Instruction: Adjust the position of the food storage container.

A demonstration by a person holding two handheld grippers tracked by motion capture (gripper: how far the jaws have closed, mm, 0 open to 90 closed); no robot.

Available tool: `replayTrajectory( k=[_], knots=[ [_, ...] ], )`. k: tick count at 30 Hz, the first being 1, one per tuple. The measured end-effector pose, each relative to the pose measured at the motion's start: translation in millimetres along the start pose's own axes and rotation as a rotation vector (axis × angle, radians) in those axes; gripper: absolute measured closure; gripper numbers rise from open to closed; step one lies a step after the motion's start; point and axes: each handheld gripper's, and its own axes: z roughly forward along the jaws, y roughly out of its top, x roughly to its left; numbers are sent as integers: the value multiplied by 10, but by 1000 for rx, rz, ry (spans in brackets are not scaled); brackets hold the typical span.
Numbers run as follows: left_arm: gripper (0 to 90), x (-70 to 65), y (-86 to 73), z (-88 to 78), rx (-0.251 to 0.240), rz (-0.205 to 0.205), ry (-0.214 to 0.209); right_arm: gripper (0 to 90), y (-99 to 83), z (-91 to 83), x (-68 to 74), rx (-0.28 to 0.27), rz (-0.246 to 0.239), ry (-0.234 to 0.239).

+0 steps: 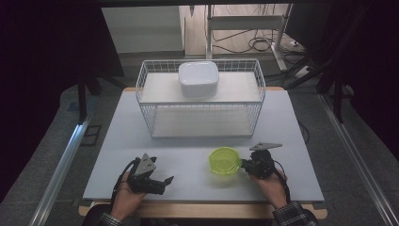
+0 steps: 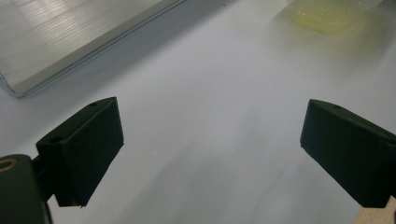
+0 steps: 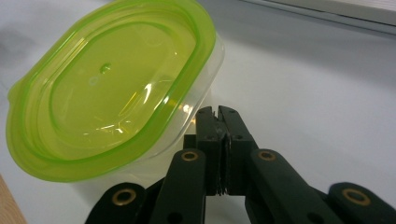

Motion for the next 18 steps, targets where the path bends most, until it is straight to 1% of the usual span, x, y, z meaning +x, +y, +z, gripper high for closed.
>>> replayTrajectory(
  k=[4,6,7,8,12,18],
  knots=[
    [56,2,-1,2,3,1,1,873,26,99,76,13,-18,22],
    [56,0,-1,5,4,0,-1,873,49,161,128,19,-22,42],
    [56,0,-1,5,4,0,-1,873,49,161,128,19,-22,42],
    [56,-4,-1,9,6,2,0,871,72,198,160,22,-26,54],
    [56,-6,-1,12,7,2,0,871,104,262,208,25,-32,73],
    [56,-4,-1,10,9,5,-2,871,196,417,352,29,-56,112]
  ],
)
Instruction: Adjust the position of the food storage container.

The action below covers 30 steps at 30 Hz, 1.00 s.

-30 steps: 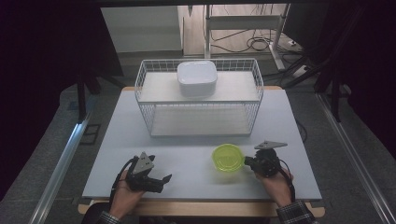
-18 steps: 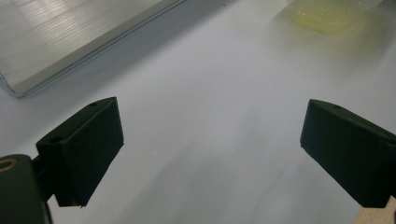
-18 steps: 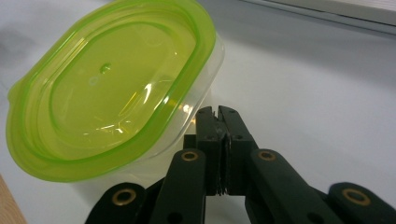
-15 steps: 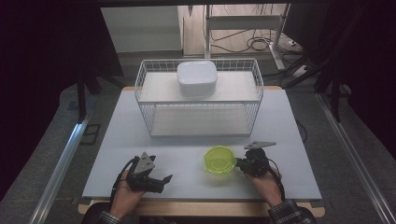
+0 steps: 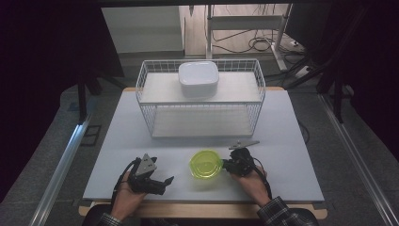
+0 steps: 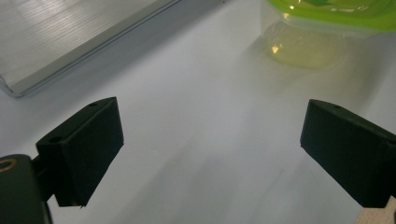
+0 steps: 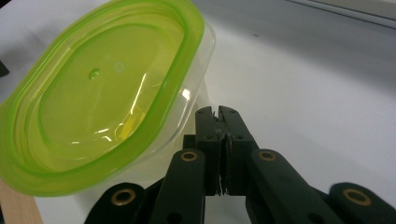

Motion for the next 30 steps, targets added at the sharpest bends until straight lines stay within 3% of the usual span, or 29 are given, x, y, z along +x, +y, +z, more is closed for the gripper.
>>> replayTrajectory(
  k=[4,8,16,19,24,30],
  knots=[
    [55,1,-1,0,2,0,-1,870,48,82,57,8,-21,15],
    [55,2,-4,3,4,-4,-2,829,51,74,44,9,-48,-2],
    [55,8,-5,-10,11,-2,-2,690,34,-174,-43,-39,-94,-95],
    [55,15,-6,-19,14,-5,1,640,17,-247,-52,-49,-101,-103],
    [55,24,-11,-33,11,-13,5,481,-52,-417,-48,-56,-112,-100],
    [50,35,-21,-38,8,-8,12,361,-94,-480,-26,-61,-112,-71]
  ],
)
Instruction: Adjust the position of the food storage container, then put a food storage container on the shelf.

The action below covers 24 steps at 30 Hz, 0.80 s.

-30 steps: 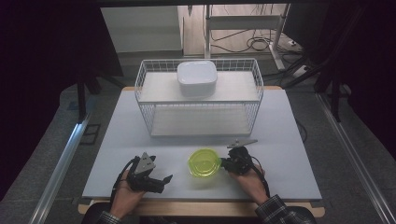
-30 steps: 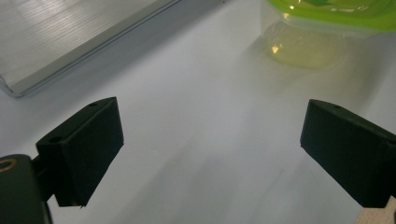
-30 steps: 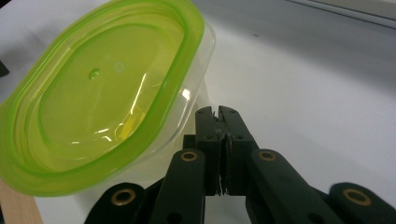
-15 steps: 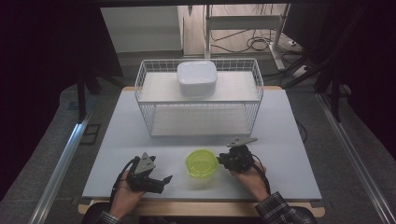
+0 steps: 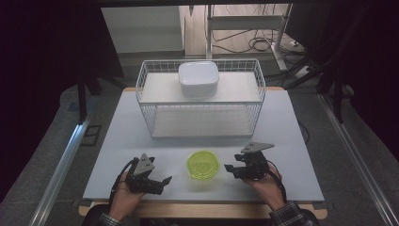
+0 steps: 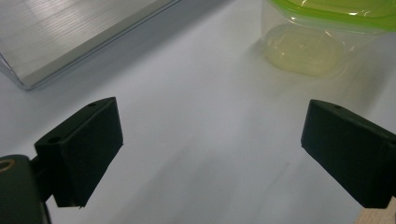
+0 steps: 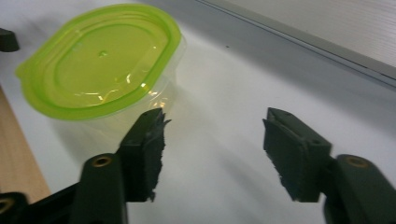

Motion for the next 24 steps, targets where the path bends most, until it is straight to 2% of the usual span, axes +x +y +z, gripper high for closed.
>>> replayTrajectory(
  k=[7,10,14,21,24],
  knots=[
    [46,-2,-1,2,-2,4,3,225,-59,-19,-9,-8,-10,10],
    [46,-5,1,3,-1,8,5,157,-62,-25,-10,-32,12,35],
    [46,-1,-3,6,-5,2,3,109,-56,-25,-7,-44,13,40],
    [46,-2,-1,6,-1,8,4,54,-36,7,31,-2,19,55],
    [46,-2,0,9,1,12,4,49,-18,24,40,13,39,63]
  ],
)
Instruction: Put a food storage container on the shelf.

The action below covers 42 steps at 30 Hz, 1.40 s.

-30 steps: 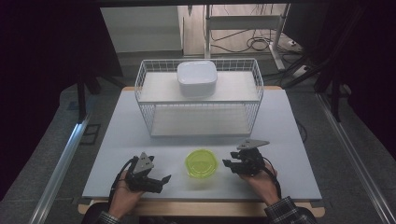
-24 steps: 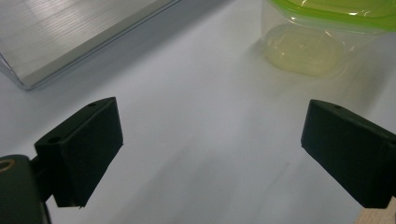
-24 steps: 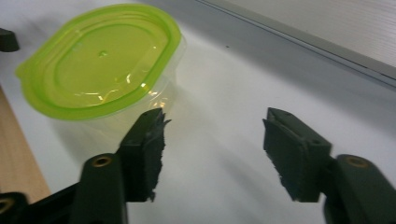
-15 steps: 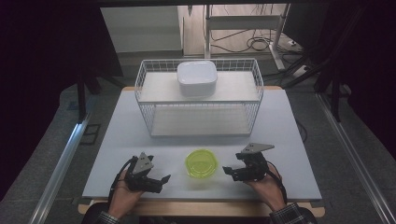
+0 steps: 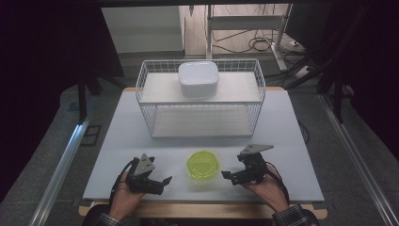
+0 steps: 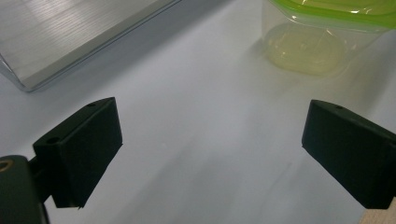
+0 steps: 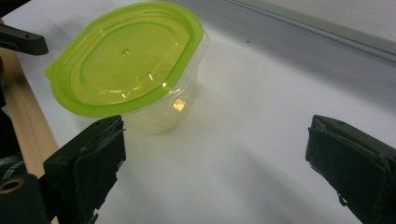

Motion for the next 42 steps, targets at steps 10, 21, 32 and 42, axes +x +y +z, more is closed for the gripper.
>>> replayTrajectory(
  k=[10,21,32,42],
  knots=[
    [47,-2,1,5,1,-2,0,324,167,0,-56,2,88,107],
    [47,-8,2,12,5,3,0,590,356,229,-177,27,229,246],
    [47,-12,2,14,6,10,-5,712,356,383,-272,68,353,311],
    [47,-15,3,13,8,10,-6,810,380,415,-261,94,412,366]
  ],
)
